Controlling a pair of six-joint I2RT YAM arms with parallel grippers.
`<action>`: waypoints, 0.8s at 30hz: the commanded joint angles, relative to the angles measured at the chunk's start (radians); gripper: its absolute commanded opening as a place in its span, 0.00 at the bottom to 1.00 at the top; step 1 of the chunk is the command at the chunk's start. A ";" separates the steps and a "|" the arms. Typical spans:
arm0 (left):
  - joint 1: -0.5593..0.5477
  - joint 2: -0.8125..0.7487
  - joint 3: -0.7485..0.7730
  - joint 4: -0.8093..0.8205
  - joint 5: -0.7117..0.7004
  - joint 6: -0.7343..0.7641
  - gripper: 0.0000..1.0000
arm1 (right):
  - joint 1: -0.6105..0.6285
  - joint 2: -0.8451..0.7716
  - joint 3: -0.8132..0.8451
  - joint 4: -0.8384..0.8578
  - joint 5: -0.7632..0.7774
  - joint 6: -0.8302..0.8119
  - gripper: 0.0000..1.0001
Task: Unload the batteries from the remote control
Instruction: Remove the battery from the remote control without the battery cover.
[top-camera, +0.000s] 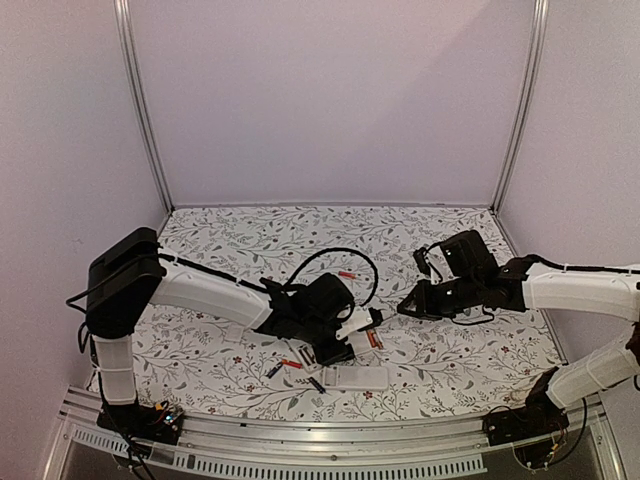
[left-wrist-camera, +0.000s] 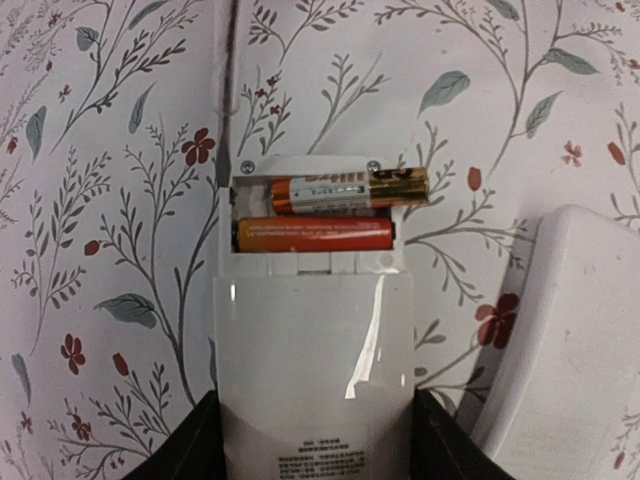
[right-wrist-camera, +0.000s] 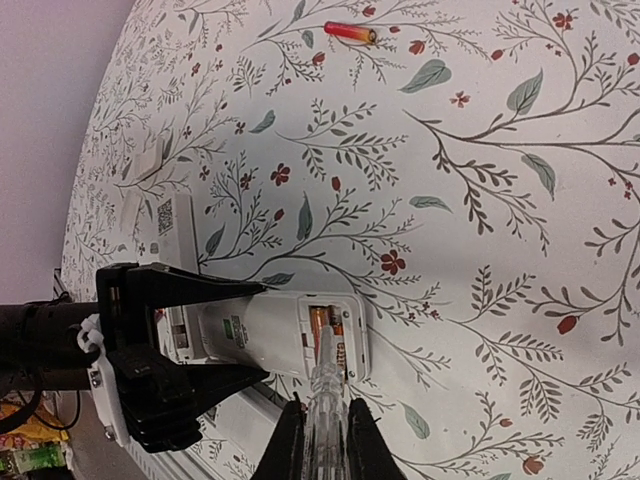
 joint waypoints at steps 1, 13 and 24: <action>0.002 0.069 -0.014 -0.081 -0.017 0.015 0.26 | 0.019 0.049 0.057 -0.046 0.030 -0.040 0.00; 0.002 0.080 -0.004 -0.091 -0.025 0.016 0.26 | 0.037 0.073 0.074 -0.084 0.049 -0.038 0.00; 0.002 0.082 -0.001 -0.093 -0.041 0.015 0.26 | 0.055 0.128 0.113 -0.153 0.102 -0.040 0.00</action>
